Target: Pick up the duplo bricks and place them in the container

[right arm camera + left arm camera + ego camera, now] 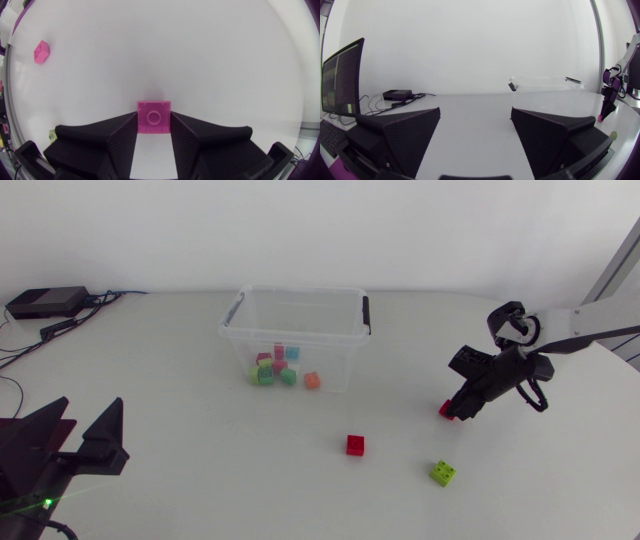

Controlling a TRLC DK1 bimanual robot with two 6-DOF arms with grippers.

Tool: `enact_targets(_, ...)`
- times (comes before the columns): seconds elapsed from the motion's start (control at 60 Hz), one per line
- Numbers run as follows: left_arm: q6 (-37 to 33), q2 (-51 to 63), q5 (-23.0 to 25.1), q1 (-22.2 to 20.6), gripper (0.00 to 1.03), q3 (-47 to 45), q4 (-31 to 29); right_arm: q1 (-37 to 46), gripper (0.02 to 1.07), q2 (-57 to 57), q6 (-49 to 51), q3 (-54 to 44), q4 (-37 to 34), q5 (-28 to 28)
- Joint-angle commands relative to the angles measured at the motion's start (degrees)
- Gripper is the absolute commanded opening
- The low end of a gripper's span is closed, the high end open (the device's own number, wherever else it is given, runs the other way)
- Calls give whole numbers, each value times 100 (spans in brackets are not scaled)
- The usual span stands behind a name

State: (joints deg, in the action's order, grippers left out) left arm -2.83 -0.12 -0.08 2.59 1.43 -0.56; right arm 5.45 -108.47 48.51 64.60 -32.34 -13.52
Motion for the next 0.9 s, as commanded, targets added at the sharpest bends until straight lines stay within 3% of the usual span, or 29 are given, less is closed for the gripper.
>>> enact_targets(0.0, -42, -50, -1, 31, 99, -134, -6, -115, 30, 308, 106, -246, -115, -37)
enact_targets(0.15, -42, -50, -1, 31, 99, -134, -6, -554, 30, 1310, -237, 35, -660, -195)
enact_targets(0.233, -42, -50, -1, 31, 99, -134, -6, -958, 30, 1741, -545, 501, -1108, -555)
enact_targets(0.4, -42, -50, -1, 31, 99, -134, -6, -1600, 30, 1996, -1151, 1134, -1170, -889)
enact_targets(0.517, -42, -50, -1, 31, 99, -134, -6, -1908, 30, 1961, -1590, 1600, -932, -986)
enact_targets(0.7, -42, -50, -1, 31, 99, -134, -6, -2110, 30, 1671, -2390, 1846, 316, -986)
enact_targets(0.883, -42, -50, -1, 31, 99, -134, -6, -2532, 31, 985, -2584, 2435, 606, -977)
